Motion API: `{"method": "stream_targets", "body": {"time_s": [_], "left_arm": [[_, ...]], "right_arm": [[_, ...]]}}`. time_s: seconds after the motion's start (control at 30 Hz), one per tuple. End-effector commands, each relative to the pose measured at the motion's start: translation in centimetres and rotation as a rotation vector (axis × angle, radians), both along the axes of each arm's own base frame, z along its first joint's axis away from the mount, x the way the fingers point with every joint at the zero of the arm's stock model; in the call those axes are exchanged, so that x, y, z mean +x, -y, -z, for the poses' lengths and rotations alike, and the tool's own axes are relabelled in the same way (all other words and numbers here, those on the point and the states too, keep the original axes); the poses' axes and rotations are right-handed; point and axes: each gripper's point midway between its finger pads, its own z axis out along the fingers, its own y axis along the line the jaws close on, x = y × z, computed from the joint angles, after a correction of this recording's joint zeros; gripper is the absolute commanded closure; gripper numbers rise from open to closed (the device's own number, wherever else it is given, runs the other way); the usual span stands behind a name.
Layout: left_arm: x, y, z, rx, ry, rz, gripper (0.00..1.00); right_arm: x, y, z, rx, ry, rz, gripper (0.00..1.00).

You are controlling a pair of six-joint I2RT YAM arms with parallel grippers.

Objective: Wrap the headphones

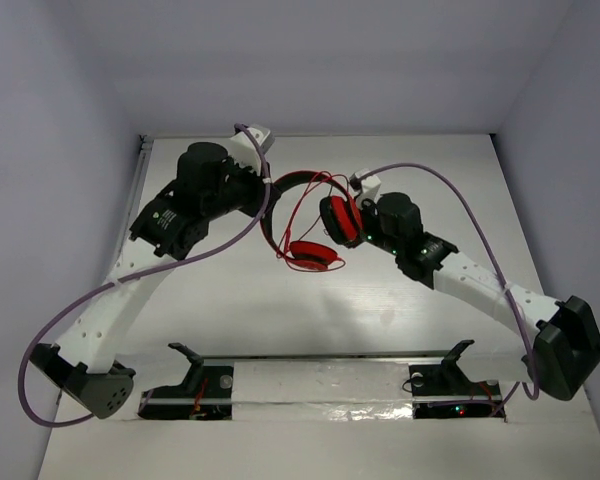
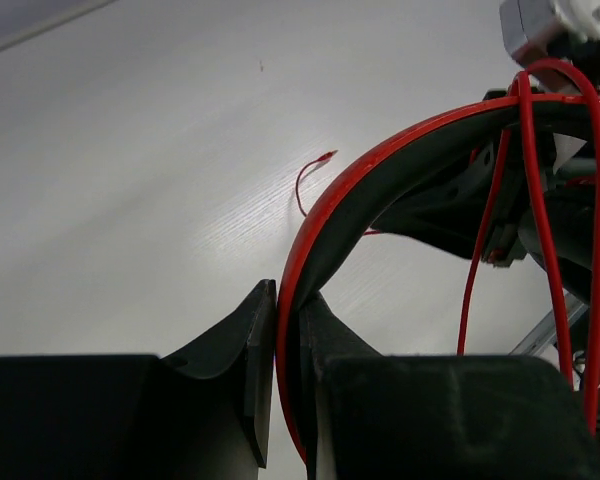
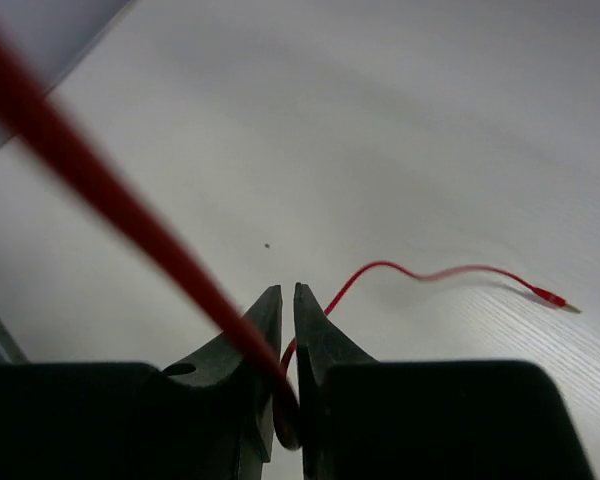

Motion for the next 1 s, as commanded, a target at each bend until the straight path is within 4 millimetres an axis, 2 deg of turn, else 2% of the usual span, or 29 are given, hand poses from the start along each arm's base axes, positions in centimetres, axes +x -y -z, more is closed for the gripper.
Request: {"method": "stream_targets", "body": {"time_s": [0.0, 0.17, 0.27, 0.4, 0.53, 0.67, 0.73, 0.93, 0.97], "left_arm": [[-0.1, 0.9, -5.0, -0.135, 0.075, 0.038, 1.0], [-0.7, 2.1, -7.0, -0.21, 0.073, 0.106, 1.0], [-1.4, 2.7, -8.6, -0.26, 0.078, 0.144, 1.0], [-1.8, 2.5, -10.5, -0.3, 0.083, 0.145, 1.0], [-2.0, 1.8, -13.3, -0.35, 0.121, 0.145, 1.0], [-0.9, 1.2, -14.1, -0.399, 0.108, 0.105, 1.0], [-0.3, 0.9, -14.7, -0.44, 0.107, 0.082, 1.0], [1.4, 0.4, -16.8, -0.543, 0.108, 0.024, 1.0], [1.6, 0.3, -17.0, -0.557, 0.109, 0.008, 1.0]], "right_arm": [[-1.3, -2.1, -6.7, 0.265, 0.188, -0.151, 0.84], [-2.4, -3.5, -6.6, 0.392, 0.212, -0.249, 0.81], [-1.4, -3.6, -6.3, 0.443, 0.236, -0.246, 0.77], [-1.2, -4.6, -6.5, 0.498, 0.256, -0.304, 0.76], [-1.9, -5.2, -6.5, 0.554, 0.248, -0.355, 0.76], [-2.6, -5.8, -6.0, 0.557, 0.217, -0.41, 0.74], [-3.2, -6.0, -6.4, 0.585, 0.219, -0.447, 0.74], [-4.3, -7.7, -4.7, 0.635, 0.134, -0.552, 0.74], [-5.2, -8.5, -4.5, 0.637, 0.118, -0.581, 0.74]]}}
